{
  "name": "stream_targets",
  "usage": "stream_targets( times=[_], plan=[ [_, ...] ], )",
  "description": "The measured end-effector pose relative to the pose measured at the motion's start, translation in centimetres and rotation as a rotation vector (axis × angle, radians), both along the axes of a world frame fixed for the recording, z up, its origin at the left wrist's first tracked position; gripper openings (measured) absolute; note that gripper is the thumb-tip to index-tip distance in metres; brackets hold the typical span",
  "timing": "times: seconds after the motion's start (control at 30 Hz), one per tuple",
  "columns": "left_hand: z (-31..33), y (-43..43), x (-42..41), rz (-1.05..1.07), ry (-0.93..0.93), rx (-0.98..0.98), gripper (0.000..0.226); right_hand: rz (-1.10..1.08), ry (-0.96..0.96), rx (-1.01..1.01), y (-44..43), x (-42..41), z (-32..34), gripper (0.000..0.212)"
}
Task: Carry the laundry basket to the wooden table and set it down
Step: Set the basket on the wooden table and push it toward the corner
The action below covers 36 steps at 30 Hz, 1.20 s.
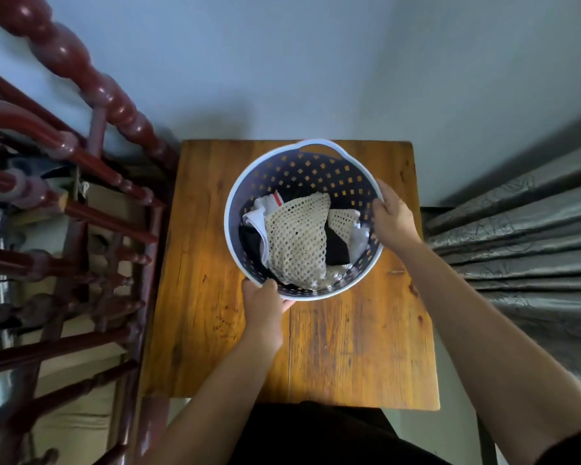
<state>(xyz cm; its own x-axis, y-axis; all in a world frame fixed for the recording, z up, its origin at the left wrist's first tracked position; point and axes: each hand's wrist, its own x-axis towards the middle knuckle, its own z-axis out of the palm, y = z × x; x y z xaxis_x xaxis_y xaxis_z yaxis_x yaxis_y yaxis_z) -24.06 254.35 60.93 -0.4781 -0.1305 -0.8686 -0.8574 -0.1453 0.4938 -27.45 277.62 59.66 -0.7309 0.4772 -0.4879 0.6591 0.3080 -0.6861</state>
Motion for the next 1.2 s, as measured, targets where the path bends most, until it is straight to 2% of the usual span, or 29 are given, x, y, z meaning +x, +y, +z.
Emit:
stream_targets(
  times=[0.2, 0.3, 0.37, 0.53, 0.63, 0.7, 0.8, 0.97, 1.13, 1.2],
  plan=[
    [-0.5, -4.4, -10.2, -0.166, 0.265, -0.228, 0.028, 0.025, 0.110, -0.047, -3.2, -2.0, -0.5, 0.054],
    [-1.3, -6.5, -16.5, -0.208, 0.392, -0.375, 0.034, 0.020, 0.151, -0.105, -5.6, -4.0, -1.2, 0.055],
    [-1.7, -7.4, -19.5, -0.237, 0.465, -0.419, 0.046, 0.027, 0.170, -0.161, -7.2, -4.8, -1.6, 0.058],
    [-1.4, -8.1, -22.1, -0.140, 0.420, -0.354, 0.085, 0.029, 0.145, -0.303, -8.6, -6.9, -2.6, 0.076],
    [-1.5, -6.9, -20.0, -0.089, 0.365, -0.304, 0.095, -0.044, 0.132, -0.340, -7.9, -8.8, -2.7, 0.090],
    [-2.5, -6.0, -18.1, -0.101, 0.352, -0.240, 0.091, -0.073, 0.130, -0.362, -7.6, -9.9, -3.0, 0.095],
    [-3.6, -5.4, -16.8, -0.154, 0.335, -0.177, 0.080, -0.016, 0.128, -0.309, -8.5, -10.9, -3.6, 0.091],
    [-3.9, -8.8, -19.7, -0.150, 0.462, -0.338, 0.081, 0.071, 0.133, -0.262, -12.8, -11.7, -4.2, 0.095],
    [-5.1, -11.3, -21.7, -0.239, 0.463, -0.454, 0.084, 0.049, 0.175, -0.338, -15.8, -12.2, -5.6, 0.088],
    [-5.5, -11.3, -22.0, -0.249, 0.495, -0.471, 0.085, 0.049, 0.159, -0.332, -15.8, -12.6, -6.3, 0.094]
  ],
)
